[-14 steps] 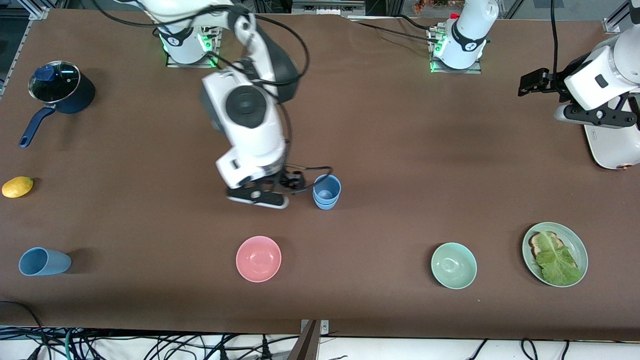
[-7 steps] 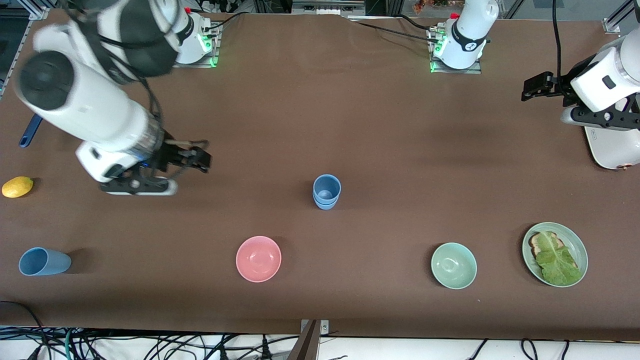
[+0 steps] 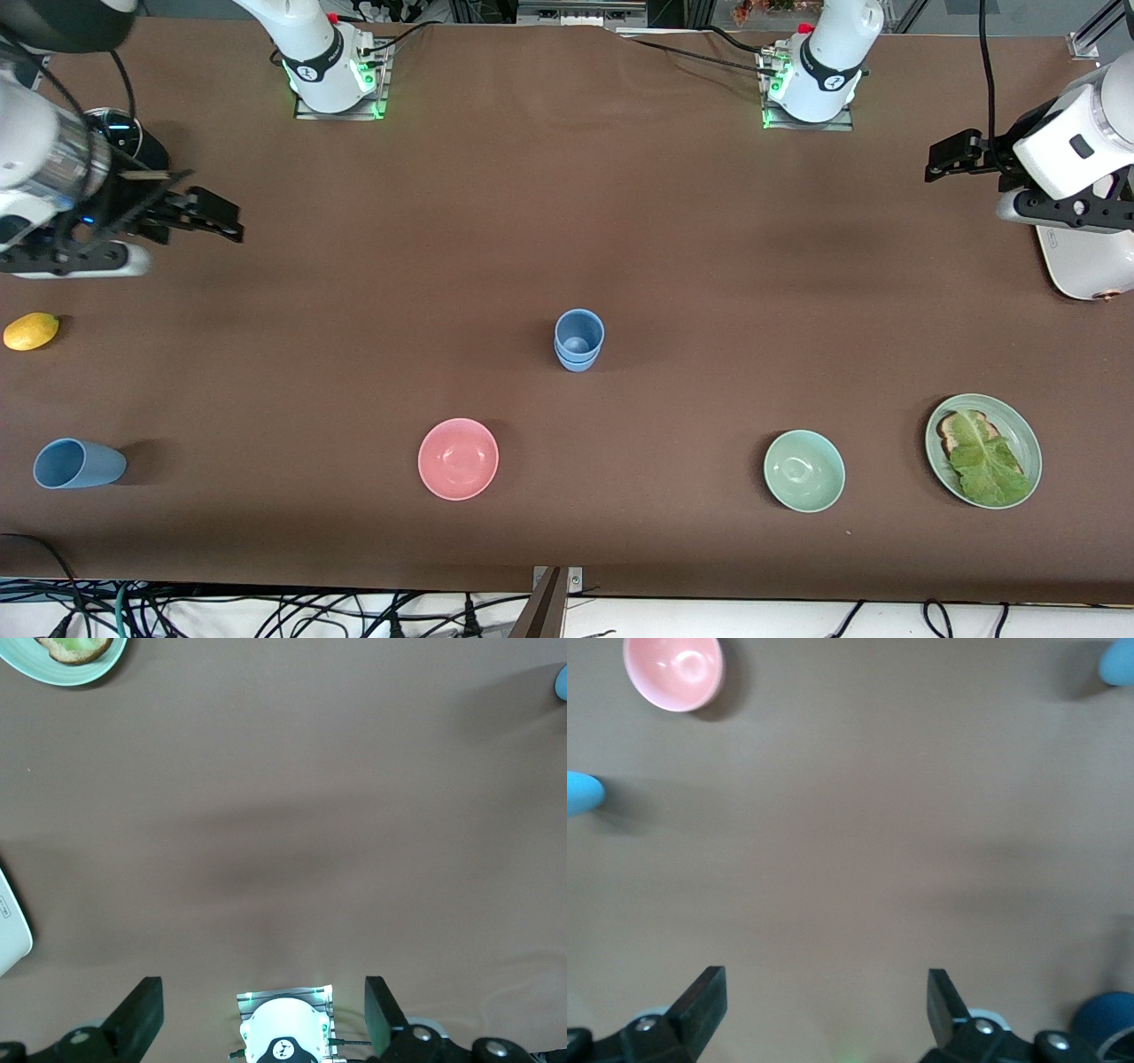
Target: Stack blue cups with both arms
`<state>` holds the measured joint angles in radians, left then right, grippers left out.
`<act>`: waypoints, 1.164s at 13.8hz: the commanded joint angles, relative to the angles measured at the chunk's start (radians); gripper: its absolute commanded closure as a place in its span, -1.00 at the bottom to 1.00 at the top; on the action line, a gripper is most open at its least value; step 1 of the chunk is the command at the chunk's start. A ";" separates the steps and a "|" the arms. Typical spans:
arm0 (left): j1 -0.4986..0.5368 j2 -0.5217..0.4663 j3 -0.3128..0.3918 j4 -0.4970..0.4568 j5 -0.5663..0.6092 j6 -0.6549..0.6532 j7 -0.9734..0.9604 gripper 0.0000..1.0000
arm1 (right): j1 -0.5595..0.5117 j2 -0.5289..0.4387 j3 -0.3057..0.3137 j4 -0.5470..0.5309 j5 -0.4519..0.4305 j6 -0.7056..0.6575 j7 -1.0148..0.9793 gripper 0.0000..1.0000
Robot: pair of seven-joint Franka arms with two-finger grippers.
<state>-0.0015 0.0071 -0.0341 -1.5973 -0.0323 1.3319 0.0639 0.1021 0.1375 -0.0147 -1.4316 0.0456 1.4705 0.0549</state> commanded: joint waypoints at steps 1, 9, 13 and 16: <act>0.006 0.001 0.002 0.005 -0.001 0.003 0.010 -1.00 | -0.044 -0.055 0.019 -0.041 -0.061 -0.021 -0.060 -1.00; 0.006 0.001 0.002 0.007 -0.001 0.001 0.010 -1.00 | -0.068 -0.050 0.013 -0.001 -0.053 -0.048 -0.089 -1.00; 0.006 0.001 0.003 0.008 0.000 0.003 0.008 -1.00 | -0.068 -0.049 0.013 0.005 -0.053 -0.048 -0.089 -1.00; 0.005 0.002 0.003 0.008 0.000 0.004 0.010 -1.00 | -0.068 -0.055 0.013 0.005 -0.055 -0.048 -0.090 -1.00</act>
